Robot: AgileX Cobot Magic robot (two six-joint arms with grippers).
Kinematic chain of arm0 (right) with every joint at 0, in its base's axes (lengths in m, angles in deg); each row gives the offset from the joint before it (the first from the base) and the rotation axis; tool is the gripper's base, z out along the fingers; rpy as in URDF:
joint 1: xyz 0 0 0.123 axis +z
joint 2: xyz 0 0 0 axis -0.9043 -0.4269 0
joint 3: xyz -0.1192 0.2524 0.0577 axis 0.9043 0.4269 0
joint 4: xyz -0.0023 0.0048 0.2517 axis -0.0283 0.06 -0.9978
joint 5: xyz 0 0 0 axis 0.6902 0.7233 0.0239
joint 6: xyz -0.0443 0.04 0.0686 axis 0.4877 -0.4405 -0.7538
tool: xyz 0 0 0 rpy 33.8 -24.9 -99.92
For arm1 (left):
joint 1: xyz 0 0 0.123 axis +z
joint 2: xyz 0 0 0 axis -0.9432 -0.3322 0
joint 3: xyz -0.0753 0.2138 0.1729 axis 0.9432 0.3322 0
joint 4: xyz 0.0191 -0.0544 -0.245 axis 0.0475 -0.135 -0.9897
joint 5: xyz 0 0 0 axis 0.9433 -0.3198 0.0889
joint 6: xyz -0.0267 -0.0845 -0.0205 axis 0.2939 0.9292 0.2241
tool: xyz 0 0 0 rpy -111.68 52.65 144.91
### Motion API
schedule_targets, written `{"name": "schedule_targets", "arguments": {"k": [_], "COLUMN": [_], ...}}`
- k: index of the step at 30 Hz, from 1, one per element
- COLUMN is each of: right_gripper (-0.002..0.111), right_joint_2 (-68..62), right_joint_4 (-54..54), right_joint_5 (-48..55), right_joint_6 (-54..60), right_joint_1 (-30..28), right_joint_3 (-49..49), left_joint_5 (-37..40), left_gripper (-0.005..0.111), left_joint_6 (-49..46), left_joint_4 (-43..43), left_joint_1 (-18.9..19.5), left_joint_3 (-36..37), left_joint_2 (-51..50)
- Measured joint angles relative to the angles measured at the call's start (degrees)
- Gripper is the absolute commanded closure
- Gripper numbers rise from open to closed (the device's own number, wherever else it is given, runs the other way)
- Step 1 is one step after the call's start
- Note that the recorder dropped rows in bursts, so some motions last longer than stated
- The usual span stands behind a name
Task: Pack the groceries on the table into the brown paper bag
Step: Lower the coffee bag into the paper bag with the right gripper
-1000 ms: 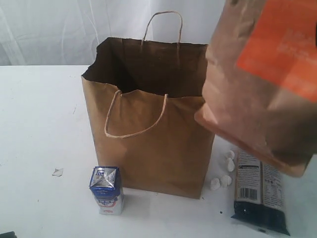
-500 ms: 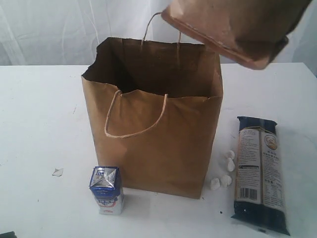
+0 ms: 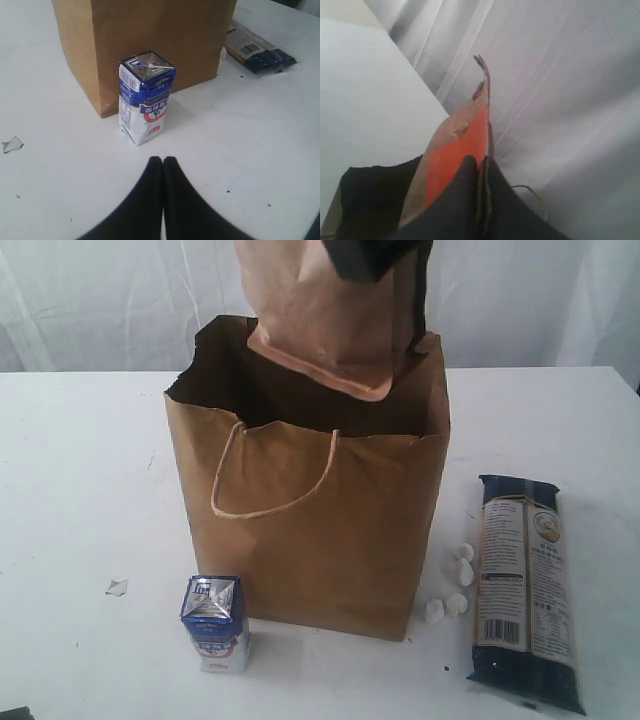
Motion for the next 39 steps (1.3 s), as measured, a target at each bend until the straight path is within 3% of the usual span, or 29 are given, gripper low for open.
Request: {"name": "schedule_targets", "arguments": {"k": [31, 35, 39], "right_gripper": [0.107, 0.094, 0.062], "right_joint_2": [-14.39, -15.04, -15.33], "right_joint_4": [1.14, 1.14, 1.14], "right_joint_5": [-1.34, -1.34, -2.32], "right_joint_6": [2.09, 1.68, 0.43], "right_joint_1": [-1.98, -1.98, -1.98], "right_joint_3": [0.0, 0.0, -0.28], "left_joint_5": [0.0, 0.0, 0.0], "left_gripper": [0.107, 0.107, 0.107], "left_joint_6": [0.0, 0.0, 0.0], "left_joint_4": [0.0, 0.0, 0.0], "left_joint_1": [0.0, 0.0, 0.0], "left_joint_3": [0.0, 0.0, 0.0], "left_joint_2": [0.0, 0.0, 0.0]}}
